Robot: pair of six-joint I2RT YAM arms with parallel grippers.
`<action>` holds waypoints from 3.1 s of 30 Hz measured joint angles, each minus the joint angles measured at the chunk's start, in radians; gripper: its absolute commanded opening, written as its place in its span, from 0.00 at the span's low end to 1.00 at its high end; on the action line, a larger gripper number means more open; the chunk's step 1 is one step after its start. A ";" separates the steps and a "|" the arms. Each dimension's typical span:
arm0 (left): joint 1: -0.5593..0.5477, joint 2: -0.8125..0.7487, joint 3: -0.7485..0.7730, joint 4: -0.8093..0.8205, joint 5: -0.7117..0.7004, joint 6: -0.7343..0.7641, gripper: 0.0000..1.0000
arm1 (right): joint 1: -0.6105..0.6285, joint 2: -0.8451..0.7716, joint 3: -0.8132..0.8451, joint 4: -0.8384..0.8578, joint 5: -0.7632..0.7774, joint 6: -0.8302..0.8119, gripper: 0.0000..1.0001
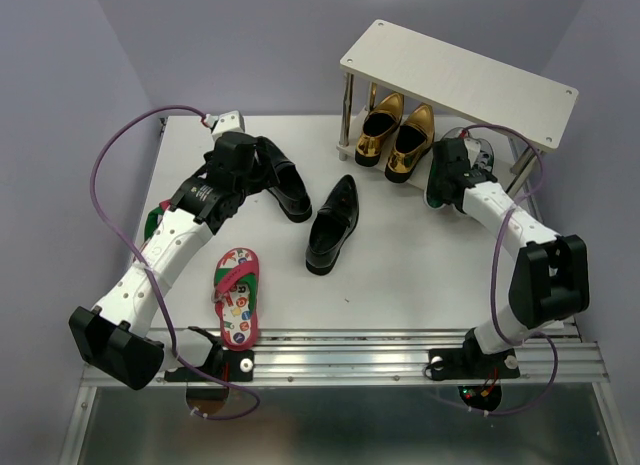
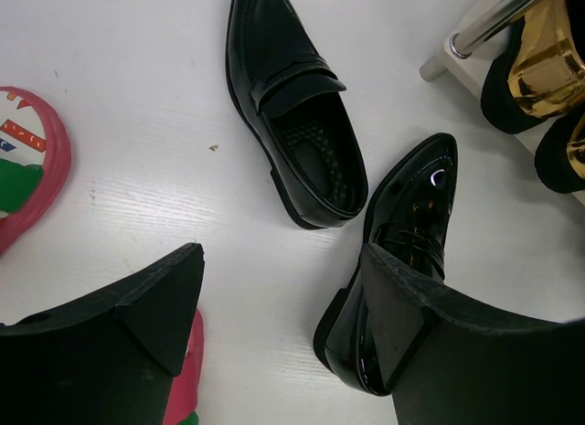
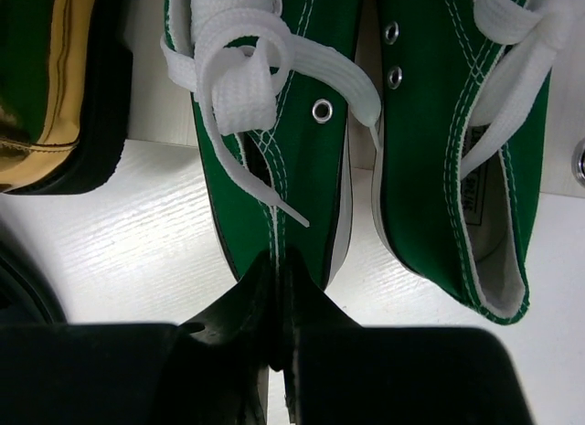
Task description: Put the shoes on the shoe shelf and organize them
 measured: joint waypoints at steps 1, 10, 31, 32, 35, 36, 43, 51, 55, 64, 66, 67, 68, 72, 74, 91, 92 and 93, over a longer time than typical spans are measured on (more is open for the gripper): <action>0.000 0.000 0.000 -0.001 0.000 0.000 0.80 | -0.003 0.001 0.000 0.003 -0.007 -0.002 0.01; 0.002 -0.002 0.000 -0.004 -0.001 0.000 0.80 | -0.044 0.002 0.000 0.021 -0.040 0.004 0.01; 0.006 -0.013 0.000 -0.002 0.022 -0.002 0.79 | -0.072 -0.038 -0.007 0.023 -0.113 -0.035 0.01; 0.006 -0.013 0.000 -0.002 0.022 -0.002 0.79 | -0.072 -0.035 -0.007 0.024 -0.119 -0.037 0.01; 0.006 -0.013 0.000 -0.002 0.022 -0.002 0.79 | -0.072 -0.021 -0.007 0.031 -0.132 -0.043 0.01; 0.006 -0.013 0.000 -0.002 0.022 -0.002 0.79 | -0.072 -0.014 -0.007 0.033 -0.136 -0.043 0.01; 0.006 -0.017 -0.005 -0.002 0.021 -0.002 0.79 | -0.071 0.019 -0.007 0.040 -0.130 -0.038 0.01; 0.006 -0.022 -0.014 -0.003 0.020 -0.001 0.79 | -0.070 0.043 0.021 0.036 -0.094 -0.026 0.01; 0.006 -0.028 -0.015 -0.003 0.019 -0.001 0.79 | -0.070 0.061 0.042 0.037 -0.075 -0.019 0.01; 0.006 -0.041 -0.017 -0.002 0.017 -0.001 0.79 | -0.069 0.065 0.043 0.034 -0.052 -0.001 0.22; 0.006 -0.041 -0.021 -0.002 0.017 -0.001 0.79 | -0.069 0.067 0.043 0.035 -0.049 0.008 0.24; 0.006 -0.042 -0.026 -0.002 0.016 -0.001 0.79 | -0.069 0.067 0.043 0.037 -0.047 0.010 0.26; 0.006 -0.043 -0.029 -0.003 0.016 -0.001 0.79 | -0.069 0.067 0.045 0.038 -0.042 0.018 0.35; 0.006 -0.047 -0.034 -0.004 0.013 -0.001 0.79 | -0.069 0.066 0.046 0.044 -0.034 0.026 0.48; 0.006 -0.051 -0.035 -0.004 0.013 -0.001 0.79 | -0.069 0.059 0.046 0.043 -0.037 0.025 0.60; 0.006 -0.060 -0.115 0.063 0.043 0.008 0.80 | -0.070 -0.323 0.001 -0.006 -0.161 0.018 0.78; 0.006 -0.060 -0.130 0.072 0.048 0.010 0.81 | -0.065 -0.342 -0.006 -0.010 -0.167 0.018 0.81; 0.000 -0.058 -0.152 0.080 0.048 0.012 0.81 | -0.059 -0.359 -0.014 -0.018 -0.170 0.018 0.83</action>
